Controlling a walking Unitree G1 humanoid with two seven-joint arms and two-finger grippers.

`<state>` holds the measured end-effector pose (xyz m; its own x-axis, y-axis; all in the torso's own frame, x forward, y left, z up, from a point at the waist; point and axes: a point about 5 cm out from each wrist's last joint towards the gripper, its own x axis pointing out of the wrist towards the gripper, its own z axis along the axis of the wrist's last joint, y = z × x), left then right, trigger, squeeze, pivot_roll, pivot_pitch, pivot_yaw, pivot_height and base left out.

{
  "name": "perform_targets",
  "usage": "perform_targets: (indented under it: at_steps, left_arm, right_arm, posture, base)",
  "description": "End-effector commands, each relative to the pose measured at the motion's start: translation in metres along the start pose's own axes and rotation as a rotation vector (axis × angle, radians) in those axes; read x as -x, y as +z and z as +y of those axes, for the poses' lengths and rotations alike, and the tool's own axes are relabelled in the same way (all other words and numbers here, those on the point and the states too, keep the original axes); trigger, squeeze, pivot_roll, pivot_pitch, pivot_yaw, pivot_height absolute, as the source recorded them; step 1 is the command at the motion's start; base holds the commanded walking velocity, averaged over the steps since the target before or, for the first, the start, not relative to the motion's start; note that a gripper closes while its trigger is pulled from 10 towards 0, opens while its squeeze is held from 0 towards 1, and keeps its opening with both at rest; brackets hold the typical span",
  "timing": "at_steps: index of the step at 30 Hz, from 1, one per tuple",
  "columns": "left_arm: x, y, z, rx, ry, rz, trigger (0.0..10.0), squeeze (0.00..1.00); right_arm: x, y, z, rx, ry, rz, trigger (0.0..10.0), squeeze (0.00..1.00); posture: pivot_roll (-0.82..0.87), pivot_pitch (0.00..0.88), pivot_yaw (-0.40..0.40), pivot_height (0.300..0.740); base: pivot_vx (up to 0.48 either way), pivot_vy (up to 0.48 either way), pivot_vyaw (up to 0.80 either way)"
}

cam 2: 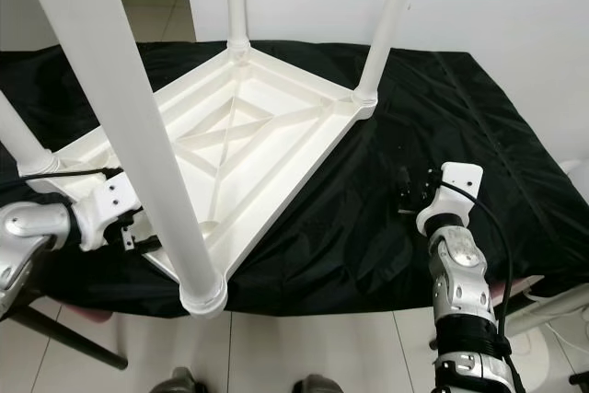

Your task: Building children table

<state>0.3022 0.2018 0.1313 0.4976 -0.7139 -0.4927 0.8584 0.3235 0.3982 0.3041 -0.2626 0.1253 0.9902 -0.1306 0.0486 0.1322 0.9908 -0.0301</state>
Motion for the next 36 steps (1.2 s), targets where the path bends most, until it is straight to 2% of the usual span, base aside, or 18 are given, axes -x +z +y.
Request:
perform_targets:
  at_steps: [1, 9, 16, 17, 18, 19, 20, 21, 22, 25, 27, 28, 29, 36]
  left_arm:
    - [-0.006, -0.011, -0.002, -0.013, -0.003, 0.064, 10.0, 0.0]
    - [-0.023, -0.011, 0.008, -0.069, -0.072, 0.09, 10.0, 0.0]
    - [-0.028, -0.009, 0.007, -0.077, -0.109, 0.081, 10.0, 0.0]
    - [-0.029, -0.008, 0.007, -0.072, -0.128, 0.077, 8.9, 0.0]
    - [-0.029, -0.008, 0.007, -0.072, -0.128, 0.077, 8.9, 0.0]
    - [-0.03, -0.007, 0.006, -0.071, -0.147, 0.068, 5.6, 0.0]
    - [-0.03, -0.007, 0.006, -0.071, -0.147, 0.068, 5.6, 0.0]
    - [-0.031, -0.006, 0.005, -0.063, -0.17, 0.056, 3.6, 0.0]
    - [-0.031, -0.006, 0.004, -0.062, -0.191, 0.047, 2.6, 0.0]
    - [-0.031, -0.007, 0.003, -0.046, -0.223, 0.036, 2.6, 0.0]
    - [-0.03, -0.007, 0.002, -0.025, -0.251, 0.026, 2.2, 0.0]
    - [-0.029, -0.005, 0.002, -0.001, -0.273, 0.007, 1.5, 0.0]
    - [-0.028, -0.003, 0.002, 0.024, -0.291, -0.014, 1.5, 0.0]
    - [-0.028, 0.003, 0.004, 0.064, -0.293, -0.069, 1.7, 0.0]
  right_arm:
    - [0.001, 0.0, -0.001, 0.002, -0.011, 0.0, 10.0, 0.0]
    - [0.003, 0.003, -0.007, 0.018, -0.034, -0.01, 10.0, 0.0]
    - [0.006, 0.002, -0.01, 0.024, -0.046, -0.009, 10.0, 0.0]
    - [0.008, 0.001, -0.011, 0.031, -0.049, -0.008, 10.0, 0.0]
    - [0.008, 0.001, -0.011, 0.031, -0.049, -0.008, 10.0, 0.0]
    - [0.009, 0.001, -0.011, 0.033, -0.052, -0.007, 10.0, 0.0]
    - [0.009, 0.001, -0.011, 0.033, -0.052, -0.007, 10.0, 0.0]
    - [0.01, 0.001, -0.012, 0.038, -0.054, -0.005, 10.0, 0.0]
    - [0.011, 0.001, -0.012, 0.041, -0.055, -0.004, 10.0, 0.0]
    - [0.011, 0.001, -0.013, 0.043, -0.057, -0.003, 10.0, 0.0]
    - [0.011, 0.001, -0.013, 0.044, -0.058, -0.002, 10.0, 0.0]
    - [0.011, 0.001, -0.014, 0.046, -0.058, -0.001, 10.0, 0.0]
    - [0.01, 0.002, -0.015, 0.048, -0.058, 0.0, 10.0, 0.0]
    - [0.01, 0.002, -0.014, 0.052, -0.057, 0.001, 10.0, 0.0]
  posture:
    - [-0.06, 0.0, 0.005, 0.74]
    - [-0.09, 0.0, 0.03, 0.74]
    - [-0.11, 0.0, 0.038, 0.74]
    - [-0.11, 0.0, 0.042, 0.74]
    - [-0.11, 0.0, 0.042, 0.74]
    - [-0.11, 0.0, 0.046, 0.74]
    - [-0.11, 0.0, 0.046, 0.74]
    - [-0.11, 0.0, 0.048, 0.74]
    - [-0.11, 0.0, 0.048, 0.74]
    - [-0.11, 0.0, 0.048, 0.74]
    - [-0.11, 0.004, 0.048, 0.74]
    - [-0.11, 0.012, 0.049, 0.74]
    - [-0.11, 0.02, 0.048, 0.74]
    - [-0.11, 0.033, 0.048, 0.74]
  base:
    - [0.0, 0.0, 0.0]
    - [0.0, 0.0, 0.0]
    - [0.0, 0.0, 0.0]
    - [0.0, 0.0, 0.0]
    - [0.0, 0.0, 0.0]
    - [0.0, 0.0, 0.0]
    - [0.0, 0.0, 0.0]
    - [0.0, 0.0, 0.0]
    - [0.0, 0.0, 0.0]
    - [0.0, 0.0, 0.0]
    - [0.0, 0.0, 0.0]
    - [0.0, 0.0, 0.0]
    - [0.0, 0.0, 0.0]
    - [0.0, 0.0, 0.0]
